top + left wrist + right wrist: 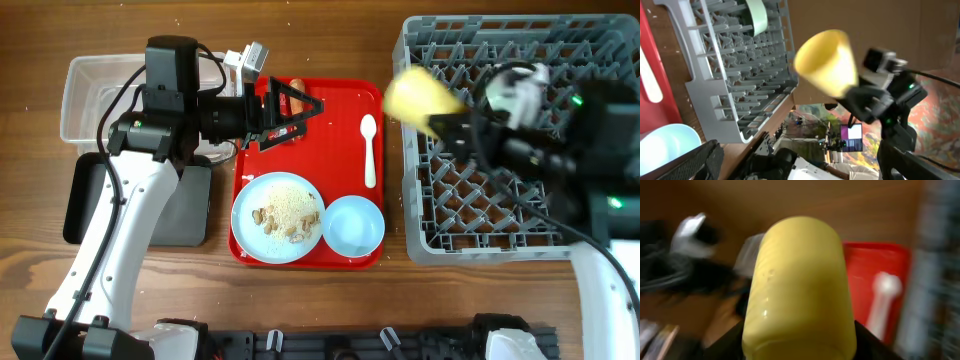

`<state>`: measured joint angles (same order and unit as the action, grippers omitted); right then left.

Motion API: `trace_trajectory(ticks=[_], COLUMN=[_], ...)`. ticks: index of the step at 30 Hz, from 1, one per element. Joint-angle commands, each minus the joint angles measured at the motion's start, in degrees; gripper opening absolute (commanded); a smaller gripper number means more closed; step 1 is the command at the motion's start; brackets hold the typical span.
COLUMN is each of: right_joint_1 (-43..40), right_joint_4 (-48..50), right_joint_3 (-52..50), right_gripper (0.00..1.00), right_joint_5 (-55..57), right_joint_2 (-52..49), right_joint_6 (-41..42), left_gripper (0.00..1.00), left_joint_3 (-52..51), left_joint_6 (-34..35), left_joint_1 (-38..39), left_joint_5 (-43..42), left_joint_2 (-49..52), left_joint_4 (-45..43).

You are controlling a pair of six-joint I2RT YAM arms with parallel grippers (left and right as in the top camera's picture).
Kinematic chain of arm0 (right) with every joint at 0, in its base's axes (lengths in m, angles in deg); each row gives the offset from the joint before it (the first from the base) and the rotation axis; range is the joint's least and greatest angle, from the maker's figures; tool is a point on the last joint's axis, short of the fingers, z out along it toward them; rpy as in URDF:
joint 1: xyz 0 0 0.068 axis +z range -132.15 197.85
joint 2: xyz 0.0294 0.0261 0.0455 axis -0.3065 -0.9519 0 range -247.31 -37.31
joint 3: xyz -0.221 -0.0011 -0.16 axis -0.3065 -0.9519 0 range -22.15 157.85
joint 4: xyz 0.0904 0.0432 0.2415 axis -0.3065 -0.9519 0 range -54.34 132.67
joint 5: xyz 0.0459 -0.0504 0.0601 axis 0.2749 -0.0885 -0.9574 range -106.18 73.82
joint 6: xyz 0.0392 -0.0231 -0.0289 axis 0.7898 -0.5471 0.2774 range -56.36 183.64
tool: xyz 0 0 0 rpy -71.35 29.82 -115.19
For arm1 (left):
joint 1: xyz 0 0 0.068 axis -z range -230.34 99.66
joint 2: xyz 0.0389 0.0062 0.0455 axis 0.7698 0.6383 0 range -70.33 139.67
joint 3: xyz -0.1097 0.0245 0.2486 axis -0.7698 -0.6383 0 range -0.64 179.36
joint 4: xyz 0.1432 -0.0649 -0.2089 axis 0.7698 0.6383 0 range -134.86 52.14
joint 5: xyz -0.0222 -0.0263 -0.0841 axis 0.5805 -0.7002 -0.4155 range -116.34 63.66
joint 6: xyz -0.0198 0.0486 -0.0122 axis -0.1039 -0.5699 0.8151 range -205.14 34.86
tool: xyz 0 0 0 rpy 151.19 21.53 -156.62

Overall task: Sort waste into correct bins and load items into the dishwasher rack
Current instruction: 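Carry the yellow cup with the right gripper and lay it in the rack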

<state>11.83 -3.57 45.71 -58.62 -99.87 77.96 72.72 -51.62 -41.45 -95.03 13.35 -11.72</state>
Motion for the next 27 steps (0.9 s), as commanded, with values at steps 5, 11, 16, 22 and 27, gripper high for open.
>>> trace_trajectory(ticks=[5,11,16,22,27], right_joint_1=[-9.7,-9.7,-9.7,-9.0,1.3], right_joint_4=[-18.1,-17.2,-17.7,-18.5,-20.0], right_joint_3=[0.0,0.0,2.5,3.7,2.9], right_gripper=[0.38,0.37,0.36,0.33,0.33], right_joint_5=[51.8,54.6,53.6,26.0,30.7], right_joint_2=[-1.6,-12.9,-13.9,-11.1,-11.3], right_joint_6=[13.4,15.2,14.6,2.8,2.7], left_gripper=[1.00,1.00,1.00,1.00,1.00], left_joint_3=[0.6,0.6,0.6,0.6,0.6], left_joint_6=[-3.2,-4.3,-4.8,-4.8,-4.8], left_joint_1=[-0.3,-0.3,-0.3,-0.3,-0.3], left_joint_5=[10.1,10.3,10.3,11.8,11.8], left_joint_2=[-0.4,-0.4,-0.4,-0.4,-0.4], left_joint_4=[4.8,8.3,9.6,9.6,9.6])
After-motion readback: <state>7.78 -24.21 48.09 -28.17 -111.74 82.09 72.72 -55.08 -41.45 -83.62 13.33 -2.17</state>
